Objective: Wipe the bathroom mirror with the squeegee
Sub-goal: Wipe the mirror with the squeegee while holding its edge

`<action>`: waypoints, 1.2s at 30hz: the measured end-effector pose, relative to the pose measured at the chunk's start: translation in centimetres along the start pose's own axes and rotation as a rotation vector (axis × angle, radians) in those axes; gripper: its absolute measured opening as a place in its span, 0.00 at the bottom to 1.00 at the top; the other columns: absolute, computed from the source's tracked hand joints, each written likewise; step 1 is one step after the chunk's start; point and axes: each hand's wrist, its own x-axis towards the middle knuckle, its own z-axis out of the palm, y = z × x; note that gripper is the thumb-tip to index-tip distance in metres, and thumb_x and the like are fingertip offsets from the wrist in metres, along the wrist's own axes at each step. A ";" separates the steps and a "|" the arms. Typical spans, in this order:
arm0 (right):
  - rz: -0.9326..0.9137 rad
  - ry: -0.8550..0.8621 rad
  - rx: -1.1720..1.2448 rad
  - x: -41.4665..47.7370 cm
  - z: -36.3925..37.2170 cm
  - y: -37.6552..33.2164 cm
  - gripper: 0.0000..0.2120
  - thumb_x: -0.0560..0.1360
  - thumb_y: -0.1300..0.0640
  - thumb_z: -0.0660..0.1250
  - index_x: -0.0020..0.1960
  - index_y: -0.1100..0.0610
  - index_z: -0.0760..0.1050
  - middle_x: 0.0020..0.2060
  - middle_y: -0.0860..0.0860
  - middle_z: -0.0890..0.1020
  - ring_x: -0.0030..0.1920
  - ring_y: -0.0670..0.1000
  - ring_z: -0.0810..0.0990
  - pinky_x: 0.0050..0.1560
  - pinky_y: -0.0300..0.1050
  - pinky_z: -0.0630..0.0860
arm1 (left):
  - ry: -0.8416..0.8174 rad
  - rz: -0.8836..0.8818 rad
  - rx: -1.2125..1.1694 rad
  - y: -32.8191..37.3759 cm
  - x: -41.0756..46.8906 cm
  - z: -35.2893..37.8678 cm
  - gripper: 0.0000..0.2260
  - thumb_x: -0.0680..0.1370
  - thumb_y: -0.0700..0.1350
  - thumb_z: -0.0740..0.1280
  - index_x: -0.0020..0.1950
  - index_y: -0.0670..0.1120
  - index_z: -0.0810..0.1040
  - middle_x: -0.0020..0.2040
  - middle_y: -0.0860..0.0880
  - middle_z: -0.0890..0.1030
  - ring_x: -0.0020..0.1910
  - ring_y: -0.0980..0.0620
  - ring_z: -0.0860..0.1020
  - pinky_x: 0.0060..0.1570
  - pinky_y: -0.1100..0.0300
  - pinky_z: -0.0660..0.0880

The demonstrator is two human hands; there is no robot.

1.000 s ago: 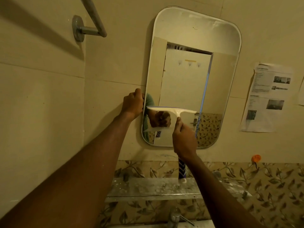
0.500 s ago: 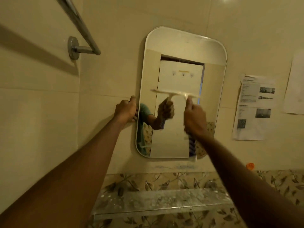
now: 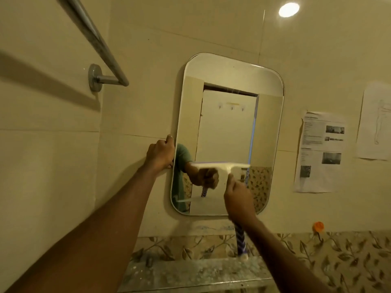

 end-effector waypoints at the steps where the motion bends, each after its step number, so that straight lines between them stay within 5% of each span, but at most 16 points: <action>1: 0.033 -0.024 -0.013 -1.2 0.3 0.5 0.26 0.83 0.46 0.48 0.29 0.55 0.66 0.23 0.49 0.69 0.23 0.48 0.68 0.24 0.40 0.66 | 0.002 0.004 -0.004 0.1 -0.3 0.0 0.28 0.81 0.57 0.49 0.59 0.37 0.77 0.52 0.36 0.81 0.48 0.39 0.81 0.47 0.47 0.82; 6: -0.039 -0.035 0.032 1.3 -3.0 -3.0 0.27 0.83 0.47 0.48 0.29 0.56 0.66 0.24 0.51 0.70 0.23 0.49 0.69 0.26 0.43 0.72 | 0.001 0.014 -0.022 -0.4 -0.4 0.0 0.35 0.74 0.64 0.46 0.56 0.38 0.78 0.51 0.36 0.82 0.50 0.38 0.81 0.53 0.43 0.79; 8: -0.091 0.060 0.039 6.1 -5.0 -5.9 0.27 0.83 0.45 0.48 0.31 0.57 0.68 0.27 0.53 0.73 0.25 0.51 0.73 0.29 0.46 0.76 | 0.001 0.009 -0.036 -0.3 -0.7 -0.2 0.31 0.78 0.61 0.48 0.53 0.38 0.78 0.47 0.38 0.82 0.44 0.40 0.81 0.50 0.44 0.80; 12: -0.092 0.100 0.072 12.2 -7.8 -10.4 0.25 0.83 0.45 0.48 0.35 0.57 0.69 0.29 0.53 0.74 0.23 0.48 0.73 0.21 0.38 0.71 | 0.008 0.023 -0.080 -0.2 -0.9 -0.1 0.25 0.81 0.56 0.50 0.48 0.38 0.78 0.41 0.39 0.80 0.36 0.43 0.79 0.46 0.45 0.81; 15: -0.068 0.074 0.050 9.7 -5.9 -8.1 0.26 0.83 0.46 0.47 0.34 0.57 0.69 0.26 0.52 0.73 0.23 0.49 0.72 0.19 0.37 0.69 | 0.005 0.035 -0.074 -0.5 -1.0 0.1 0.25 0.81 0.57 0.50 0.45 0.40 0.77 0.42 0.40 0.81 0.38 0.43 0.80 0.48 0.44 0.81; 21: -0.007 0.015 0.043 -1.9 1.4 1.1 0.26 0.83 0.48 0.48 0.29 0.53 0.67 0.22 0.48 0.69 0.21 0.46 0.66 0.22 0.40 0.65 | -0.014 0.018 -0.081 -1.5 -0.5 0.3 0.31 0.76 0.61 0.48 0.58 0.39 0.76 0.53 0.36 0.80 0.52 0.37 0.79 0.52 0.43 0.80; 27: -0.044 0.006 0.136 0.8 -1.1 -3.7 0.26 0.83 0.47 0.48 0.30 0.55 0.67 0.23 0.49 0.69 0.22 0.48 0.68 0.26 0.46 0.75 | -0.043 0.011 -0.143 -1.4 -0.6 -0.2 0.29 0.76 0.61 0.47 0.53 0.40 0.77 0.51 0.38 0.81 0.49 0.38 0.80 0.52 0.42 0.79; 32: -0.141 0.045 0.162 6.0 -2.5 -9.5 0.24 0.84 0.48 0.49 0.33 0.53 0.69 0.25 0.47 0.73 0.17 0.40 0.72 0.18 0.31 0.68 | -0.075 -0.056 -0.257 -1.2 -0.6 -0.5 0.29 0.81 0.58 0.44 0.46 0.40 0.78 0.45 0.36 0.82 0.45 0.38 0.81 0.47 0.47 0.81; 36: -0.109 -0.061 0.055 1.4 0.9 -5.4 0.23 0.83 0.45 0.49 0.34 0.52 0.70 0.25 0.47 0.73 0.22 0.43 0.71 0.22 0.34 0.69 | -0.114 -0.077 -0.301 -1.4 -0.1 -0.9 0.30 0.81 0.57 0.44 0.49 0.37 0.78 0.44 0.36 0.82 0.44 0.39 0.81 0.46 0.49 0.81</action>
